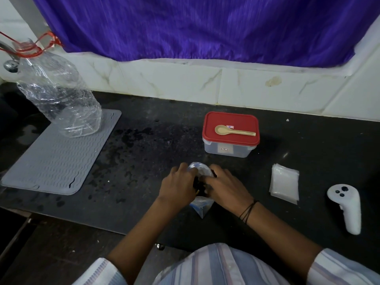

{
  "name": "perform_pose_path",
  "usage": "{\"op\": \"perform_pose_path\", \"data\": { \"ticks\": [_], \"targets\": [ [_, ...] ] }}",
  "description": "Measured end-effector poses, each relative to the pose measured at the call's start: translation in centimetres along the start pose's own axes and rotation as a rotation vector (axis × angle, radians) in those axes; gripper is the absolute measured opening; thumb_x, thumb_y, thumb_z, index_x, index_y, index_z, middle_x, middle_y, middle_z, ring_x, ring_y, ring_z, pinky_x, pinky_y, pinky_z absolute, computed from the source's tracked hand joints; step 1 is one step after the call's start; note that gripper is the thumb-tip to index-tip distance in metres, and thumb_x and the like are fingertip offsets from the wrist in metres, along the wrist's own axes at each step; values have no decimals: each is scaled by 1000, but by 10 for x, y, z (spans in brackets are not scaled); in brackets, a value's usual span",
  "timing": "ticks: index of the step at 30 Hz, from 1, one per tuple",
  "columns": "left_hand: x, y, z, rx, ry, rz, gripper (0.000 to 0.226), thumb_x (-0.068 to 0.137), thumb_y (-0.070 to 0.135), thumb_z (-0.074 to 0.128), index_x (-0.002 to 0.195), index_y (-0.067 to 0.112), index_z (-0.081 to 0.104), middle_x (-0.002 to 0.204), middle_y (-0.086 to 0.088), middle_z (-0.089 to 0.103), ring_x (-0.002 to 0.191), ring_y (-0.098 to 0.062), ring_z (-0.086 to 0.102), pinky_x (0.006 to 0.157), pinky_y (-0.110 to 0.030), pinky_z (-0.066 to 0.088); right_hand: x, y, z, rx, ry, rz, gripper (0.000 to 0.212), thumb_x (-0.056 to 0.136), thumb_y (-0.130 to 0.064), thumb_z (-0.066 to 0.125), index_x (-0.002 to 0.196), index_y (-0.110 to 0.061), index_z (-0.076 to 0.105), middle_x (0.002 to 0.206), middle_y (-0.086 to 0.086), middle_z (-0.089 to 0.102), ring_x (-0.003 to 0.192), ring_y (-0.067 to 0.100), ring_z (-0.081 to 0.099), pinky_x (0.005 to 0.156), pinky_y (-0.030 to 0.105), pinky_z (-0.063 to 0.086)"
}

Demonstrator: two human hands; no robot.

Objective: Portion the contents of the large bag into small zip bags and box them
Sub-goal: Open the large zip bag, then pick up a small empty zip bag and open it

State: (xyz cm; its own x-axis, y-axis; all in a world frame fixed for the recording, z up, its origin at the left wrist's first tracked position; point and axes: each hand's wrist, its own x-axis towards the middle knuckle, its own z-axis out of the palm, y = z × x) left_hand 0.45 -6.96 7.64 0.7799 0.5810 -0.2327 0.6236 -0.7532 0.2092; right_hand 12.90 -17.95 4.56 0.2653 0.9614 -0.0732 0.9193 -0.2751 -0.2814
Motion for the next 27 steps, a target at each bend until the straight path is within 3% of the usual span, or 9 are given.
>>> {"op": "perform_pose_path", "data": {
  "ticks": [6,13,18,23,27],
  "targets": [
    [0,-7,11,-66,-66,62,54,89,22,62,140,22,44,132,-5,43,122,-30,46,92,-45,52,-4,-6,10,171,-107,151,66,85,-38,66,141,-29,33,128,2,39,114,23,47,86,37,50],
    [1,-15,21,-45,-121,102,71,87,13,65,149,26,33,134,-7,42,119,-29,49,93,-40,52,-10,0,22,228,-87,181,65,87,-46,63,142,-32,31,128,-1,41,116,19,46,89,36,50],
    [1,-15,19,-124,-10,139,60,85,21,60,142,30,43,135,-4,43,120,-31,48,94,-45,52,-13,1,20,248,42,127,53,89,-42,61,137,-32,39,129,-2,38,114,18,49,86,34,53],
    [-1,-12,13,-162,117,163,39,85,27,64,124,27,62,149,-2,39,131,-32,41,100,-44,48,-17,-1,13,310,159,61,47,93,-34,58,138,-26,47,147,2,30,126,23,45,96,37,49],
    [6,-4,12,-209,308,210,25,81,23,61,105,20,68,130,0,54,115,-28,53,88,-41,51,-22,4,7,340,290,60,42,93,-32,58,134,-22,52,144,-1,35,127,16,45,95,32,49]
  ]
}}
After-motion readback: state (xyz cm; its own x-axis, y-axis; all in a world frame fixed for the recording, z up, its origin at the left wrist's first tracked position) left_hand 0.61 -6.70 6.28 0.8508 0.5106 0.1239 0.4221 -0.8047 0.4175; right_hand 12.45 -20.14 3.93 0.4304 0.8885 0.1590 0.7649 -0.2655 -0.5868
